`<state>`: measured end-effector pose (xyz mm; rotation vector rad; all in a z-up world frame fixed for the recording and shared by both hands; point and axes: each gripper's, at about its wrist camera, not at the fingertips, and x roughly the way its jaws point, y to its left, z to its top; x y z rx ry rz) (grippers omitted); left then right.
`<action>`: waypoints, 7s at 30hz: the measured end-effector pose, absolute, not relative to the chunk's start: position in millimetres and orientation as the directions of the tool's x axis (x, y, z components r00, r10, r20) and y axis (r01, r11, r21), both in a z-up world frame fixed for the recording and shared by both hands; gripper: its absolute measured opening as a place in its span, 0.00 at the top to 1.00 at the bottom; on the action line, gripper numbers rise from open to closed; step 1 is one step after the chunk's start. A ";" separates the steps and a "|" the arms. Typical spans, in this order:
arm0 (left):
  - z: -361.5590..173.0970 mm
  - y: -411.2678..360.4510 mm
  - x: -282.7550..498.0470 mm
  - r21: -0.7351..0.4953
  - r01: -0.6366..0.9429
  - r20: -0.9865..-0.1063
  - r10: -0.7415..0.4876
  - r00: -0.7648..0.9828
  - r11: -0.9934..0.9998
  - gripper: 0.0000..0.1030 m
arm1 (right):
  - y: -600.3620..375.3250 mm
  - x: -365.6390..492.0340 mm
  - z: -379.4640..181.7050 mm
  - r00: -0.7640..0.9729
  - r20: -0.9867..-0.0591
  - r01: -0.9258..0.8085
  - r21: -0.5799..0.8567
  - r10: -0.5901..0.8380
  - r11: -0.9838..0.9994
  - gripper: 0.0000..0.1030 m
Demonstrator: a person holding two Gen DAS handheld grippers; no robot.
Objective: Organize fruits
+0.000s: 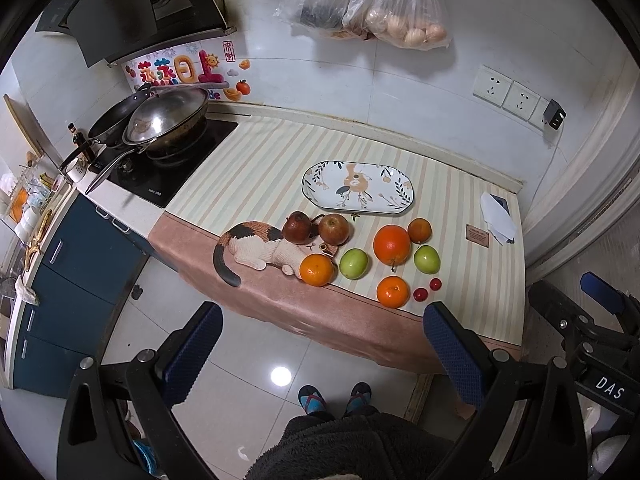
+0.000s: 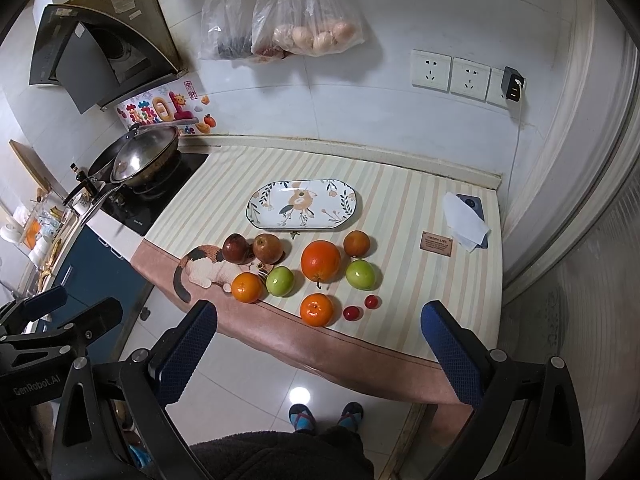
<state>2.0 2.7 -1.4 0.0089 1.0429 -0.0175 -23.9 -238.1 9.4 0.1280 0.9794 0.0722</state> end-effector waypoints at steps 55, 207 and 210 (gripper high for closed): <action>4.9 12.1 23.9 0.002 0.013 -0.862 -0.005 0.507 1.000 0.00 | -241.2 -4.4 20.7 0.578 -0.806 0.028 0.175 0.127 0.984 0.00; -123.4 9.4 259.6 -0.060 0.045 -0.914 -0.073 0.398 0.997 0.17 | -191.6 259.8 -116.3 0.412 -0.901 -0.007 0.144 0.134 0.990 0.08; -121.9 10.2 252.8 -0.069 0.044 -0.915 -0.081 0.396 0.997 0.17 | -189.5 249.6 -107.3 0.429 -0.892 -0.006 0.158 0.145 0.987 0.08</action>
